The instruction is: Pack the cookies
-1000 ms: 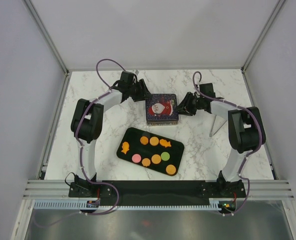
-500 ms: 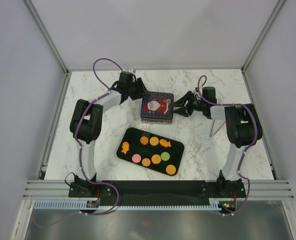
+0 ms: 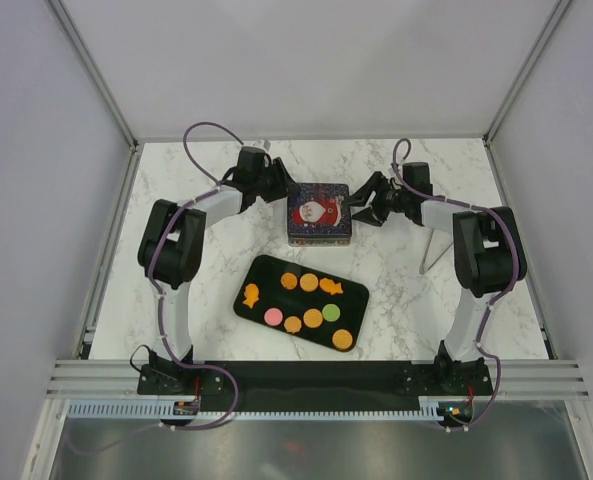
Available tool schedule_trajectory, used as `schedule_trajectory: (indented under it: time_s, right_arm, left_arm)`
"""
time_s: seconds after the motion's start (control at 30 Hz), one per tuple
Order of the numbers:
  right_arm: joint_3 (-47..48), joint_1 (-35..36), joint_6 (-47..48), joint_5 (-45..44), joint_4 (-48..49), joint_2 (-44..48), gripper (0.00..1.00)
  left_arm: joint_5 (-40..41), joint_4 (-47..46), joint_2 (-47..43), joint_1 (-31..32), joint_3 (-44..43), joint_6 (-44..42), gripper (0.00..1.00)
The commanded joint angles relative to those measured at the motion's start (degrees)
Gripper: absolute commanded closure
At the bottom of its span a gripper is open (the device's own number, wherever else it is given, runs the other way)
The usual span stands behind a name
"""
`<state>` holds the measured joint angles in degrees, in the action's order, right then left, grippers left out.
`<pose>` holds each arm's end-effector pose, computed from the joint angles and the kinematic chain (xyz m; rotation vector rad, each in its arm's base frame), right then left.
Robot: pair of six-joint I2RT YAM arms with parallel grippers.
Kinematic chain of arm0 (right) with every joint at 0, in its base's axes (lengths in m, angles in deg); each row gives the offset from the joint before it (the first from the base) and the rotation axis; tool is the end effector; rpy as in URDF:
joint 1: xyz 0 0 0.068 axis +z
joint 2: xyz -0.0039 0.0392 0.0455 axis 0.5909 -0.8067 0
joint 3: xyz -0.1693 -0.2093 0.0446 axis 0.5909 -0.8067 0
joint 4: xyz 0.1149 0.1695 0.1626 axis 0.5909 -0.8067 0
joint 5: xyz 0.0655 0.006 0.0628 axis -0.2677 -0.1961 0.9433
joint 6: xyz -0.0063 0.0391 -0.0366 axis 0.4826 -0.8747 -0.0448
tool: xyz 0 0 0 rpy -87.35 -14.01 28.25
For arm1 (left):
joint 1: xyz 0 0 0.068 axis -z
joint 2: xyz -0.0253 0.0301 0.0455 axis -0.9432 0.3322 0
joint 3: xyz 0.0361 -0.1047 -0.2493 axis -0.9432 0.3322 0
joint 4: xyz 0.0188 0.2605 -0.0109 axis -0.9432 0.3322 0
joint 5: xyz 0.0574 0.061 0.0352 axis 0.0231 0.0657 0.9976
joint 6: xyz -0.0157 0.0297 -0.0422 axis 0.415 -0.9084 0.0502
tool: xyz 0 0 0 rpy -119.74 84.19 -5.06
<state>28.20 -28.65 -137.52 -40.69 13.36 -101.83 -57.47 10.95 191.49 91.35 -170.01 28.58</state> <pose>0.3969 0.0766 0.1540 0.5396 2.3868 1.3438 0.4388 -0.1753 0.1736 -0.1764 2.3018 -0.7975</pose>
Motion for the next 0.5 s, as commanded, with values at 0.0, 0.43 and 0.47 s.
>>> schedule_trajectory:
  time_s: [0.0,0.43,0.47]
  right_arm:
    - [4.4,0.7,5.1,-3.4,0.1,4.9,0.30]
    - [8.2,1.7,1.6,1.1,1.9,4.1,0.27]
    - [9.0,1.7,4.1,-1.0,0.2,4.2,0.27]
  left_arm:
    - [-1.2,13.2,3.2,2.5,5.1,-0.2,0.53]
    - [-1.0,11.1,2.5,3.5,8.0,2.1,0.60]
    - [-1.2,10.4,2.1,3.5,8.5,2.6,0.61]
